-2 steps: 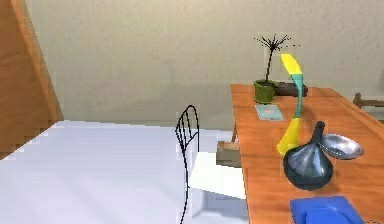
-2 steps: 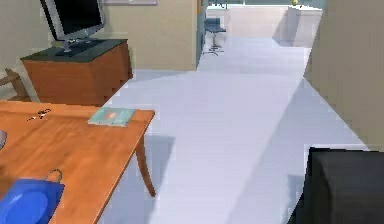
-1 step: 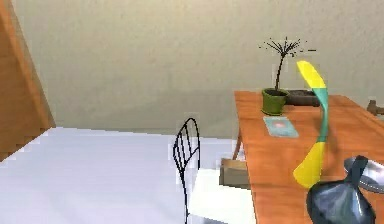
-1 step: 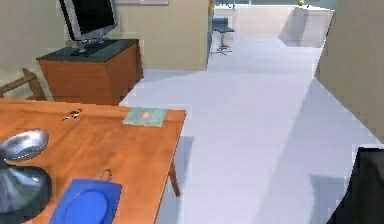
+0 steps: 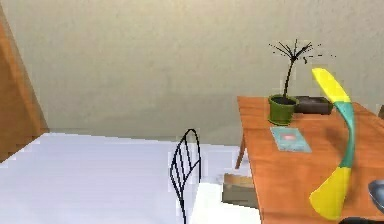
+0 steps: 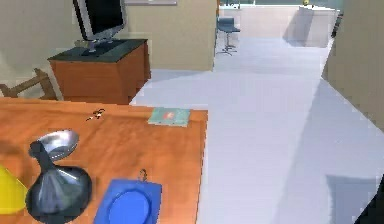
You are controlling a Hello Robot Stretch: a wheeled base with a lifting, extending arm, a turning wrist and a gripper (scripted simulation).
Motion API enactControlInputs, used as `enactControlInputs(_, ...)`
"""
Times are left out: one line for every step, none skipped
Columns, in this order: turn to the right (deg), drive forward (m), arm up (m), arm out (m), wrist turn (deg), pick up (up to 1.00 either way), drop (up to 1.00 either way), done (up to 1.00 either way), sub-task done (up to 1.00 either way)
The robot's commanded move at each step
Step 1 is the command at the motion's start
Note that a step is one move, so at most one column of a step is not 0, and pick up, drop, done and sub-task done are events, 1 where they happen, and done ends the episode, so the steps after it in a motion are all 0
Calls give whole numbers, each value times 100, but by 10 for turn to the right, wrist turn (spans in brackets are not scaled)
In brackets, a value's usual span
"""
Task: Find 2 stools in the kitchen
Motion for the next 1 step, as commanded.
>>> enactControlInputs(450,0,0,0,0,0,0,0,0)
